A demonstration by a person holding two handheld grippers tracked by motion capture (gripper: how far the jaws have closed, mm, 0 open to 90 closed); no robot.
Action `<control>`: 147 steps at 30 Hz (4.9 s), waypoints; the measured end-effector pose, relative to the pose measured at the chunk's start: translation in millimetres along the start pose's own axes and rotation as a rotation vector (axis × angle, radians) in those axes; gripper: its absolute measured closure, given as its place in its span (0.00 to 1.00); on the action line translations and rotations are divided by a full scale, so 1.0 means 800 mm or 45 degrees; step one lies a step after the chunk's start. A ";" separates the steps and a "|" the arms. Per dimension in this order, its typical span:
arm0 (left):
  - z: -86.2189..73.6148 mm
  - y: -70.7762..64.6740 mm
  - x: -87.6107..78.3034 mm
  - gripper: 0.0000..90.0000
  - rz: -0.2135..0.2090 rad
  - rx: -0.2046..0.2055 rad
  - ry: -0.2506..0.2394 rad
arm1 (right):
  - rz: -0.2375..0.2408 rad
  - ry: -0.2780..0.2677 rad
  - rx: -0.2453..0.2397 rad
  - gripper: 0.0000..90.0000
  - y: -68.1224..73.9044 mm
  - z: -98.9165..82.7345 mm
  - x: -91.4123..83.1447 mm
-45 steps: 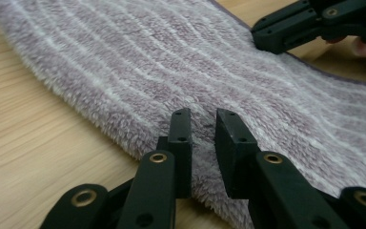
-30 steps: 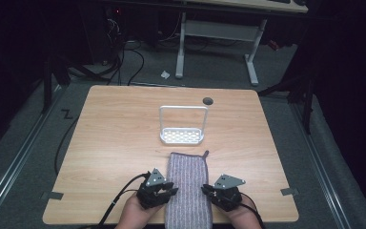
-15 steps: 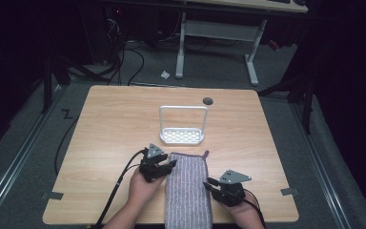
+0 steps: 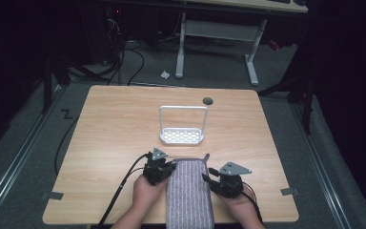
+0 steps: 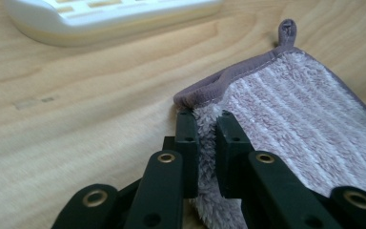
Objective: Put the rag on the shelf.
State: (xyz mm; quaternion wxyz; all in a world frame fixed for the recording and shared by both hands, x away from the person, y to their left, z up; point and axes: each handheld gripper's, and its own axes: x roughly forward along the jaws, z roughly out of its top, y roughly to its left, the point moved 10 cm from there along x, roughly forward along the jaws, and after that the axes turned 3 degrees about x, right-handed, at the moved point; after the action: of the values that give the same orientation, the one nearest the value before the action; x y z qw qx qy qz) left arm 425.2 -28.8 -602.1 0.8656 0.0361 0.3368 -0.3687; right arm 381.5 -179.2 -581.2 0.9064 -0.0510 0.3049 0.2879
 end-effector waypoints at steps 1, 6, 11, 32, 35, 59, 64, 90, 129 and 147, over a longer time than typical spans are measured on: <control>-0.006 -0.008 -0.004 0.91 -0.014 0.004 -0.001 | -0.017 0.010 0.028 0.62 -0.005 0.004 0.008; -0.014 -0.015 -0.011 0.91 -0.002 0.041 -0.010 | -0.080 0.103 0.118 0.53 -0.021 -0.002 0.039; -0.014 -0.013 -0.013 0.90 0.027 0.023 -0.015 | -0.110 0.092 0.121 0.55 -0.020 -0.002 0.044; -0.003 -0.014 -0.034 0.92 0.109 0.045 -0.209 | -0.130 -0.104 -0.013 0.91 0.014 0.011 0.025; 0.006 -0.021 -0.049 0.92 0.129 0.079 -0.291 | -0.156 -0.188 -0.048 0.91 0.020 0.023 0.011; 0.090 -0.031 -0.130 0.93 0.184 0.146 -0.549 | -0.131 -0.459 -0.140 0.90 0.041 0.120 -0.044; 0.112 -0.032 -0.145 0.94 0.180 0.159 -0.590 | -0.131 -0.510 -0.137 0.90 0.041 0.142 -0.055; 0.221 -0.025 -0.194 0.95 0.192 0.259 -0.751 | -0.118 -0.674 -0.144 0.91 0.032 0.246 -0.091; 0.343 0.047 -0.152 0.95 0.217 0.301 -0.741 | -0.196 -0.709 -0.058 0.91 -0.048 0.355 -0.056; 0.362 0.093 -0.106 0.94 0.223 0.178 -0.673 | -0.266 -0.603 -0.072 0.90 -0.083 0.381 -0.009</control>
State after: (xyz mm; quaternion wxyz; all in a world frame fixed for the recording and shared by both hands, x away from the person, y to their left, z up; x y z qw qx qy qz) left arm 592.9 -12.5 -340.9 0.9474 0.0275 0.0688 -0.3115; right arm 573.3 -155.8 -336.1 0.9755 -0.0388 0.0690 0.2052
